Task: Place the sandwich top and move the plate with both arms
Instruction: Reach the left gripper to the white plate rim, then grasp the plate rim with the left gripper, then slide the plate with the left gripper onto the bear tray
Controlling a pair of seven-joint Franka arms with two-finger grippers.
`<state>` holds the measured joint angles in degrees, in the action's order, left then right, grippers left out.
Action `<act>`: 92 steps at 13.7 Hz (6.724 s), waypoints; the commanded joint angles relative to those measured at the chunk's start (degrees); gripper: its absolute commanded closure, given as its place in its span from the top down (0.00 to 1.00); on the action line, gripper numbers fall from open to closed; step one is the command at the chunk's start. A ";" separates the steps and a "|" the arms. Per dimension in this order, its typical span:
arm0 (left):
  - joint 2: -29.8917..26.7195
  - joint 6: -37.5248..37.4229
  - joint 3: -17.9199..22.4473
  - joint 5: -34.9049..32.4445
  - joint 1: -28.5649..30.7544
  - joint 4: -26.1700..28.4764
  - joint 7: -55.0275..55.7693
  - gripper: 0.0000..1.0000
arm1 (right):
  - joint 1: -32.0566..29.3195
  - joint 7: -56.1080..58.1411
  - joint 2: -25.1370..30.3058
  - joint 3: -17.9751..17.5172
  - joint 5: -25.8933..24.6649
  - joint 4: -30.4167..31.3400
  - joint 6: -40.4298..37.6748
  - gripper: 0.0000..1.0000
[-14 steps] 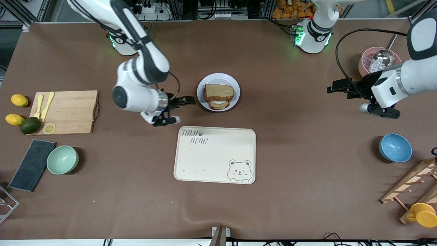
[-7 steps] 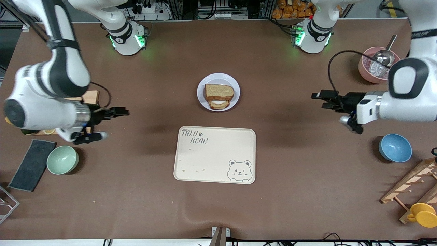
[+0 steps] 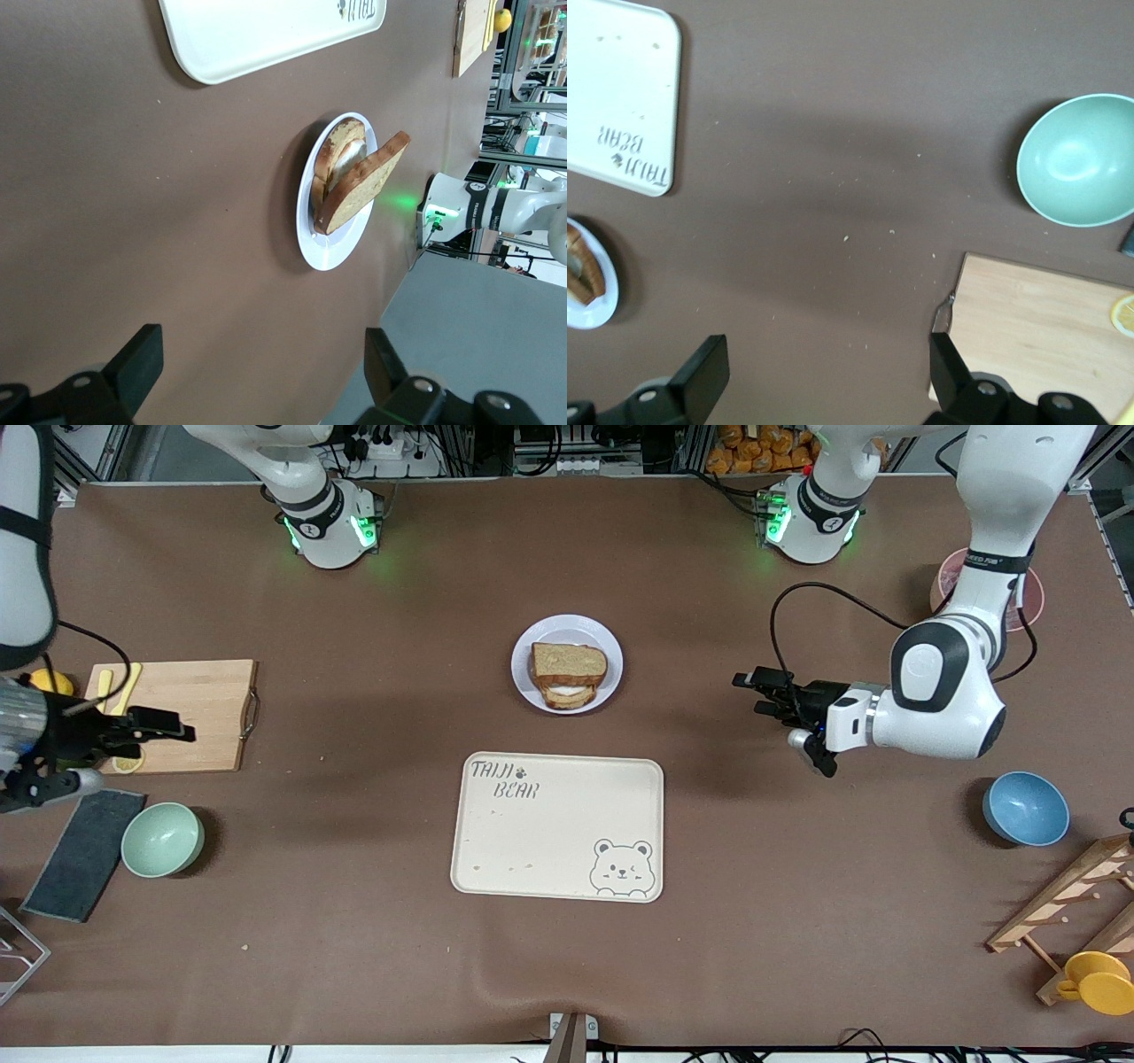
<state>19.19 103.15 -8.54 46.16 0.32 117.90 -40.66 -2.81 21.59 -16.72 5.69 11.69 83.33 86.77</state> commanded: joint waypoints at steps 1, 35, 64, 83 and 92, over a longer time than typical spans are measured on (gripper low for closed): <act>-0.48 3.72 -1.73 5.93 -1.10 3.47 -5.46 1.00 | -0.88 0.12 1.76 -0.77 -2.28 -4.32 -6.07 1.00; 12.89 23.06 -3.85 49.73 -21.59 11.30 -34.40 0.42 | 0.52 -17.28 15.58 -3.40 -12.31 3.77 0.95 1.00; 9.29 10.24 -4.20 49.91 -12.45 14.90 -34.49 0.00 | 0.52 -17.10 15.49 -3.49 -12.22 3.86 0.86 1.00; 15.52 9.43 -4.11 65.01 -3.74 5.60 -34.05 0.00 | 0.44 -17.10 15.23 -3.49 -12.04 4.21 0.77 1.00; 22.47 14.44 -4.38 75.81 -8.74 -4.60 -34.05 0.00 | 0.44 -17.19 15.23 -3.49 -12.04 4.21 0.07 1.00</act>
<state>39.98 116.43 -12.54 117.62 -6.18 116.65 -74.81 -2.54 5.09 -1.24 2.28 0.74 88.26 87.73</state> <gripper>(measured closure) 0.916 0.000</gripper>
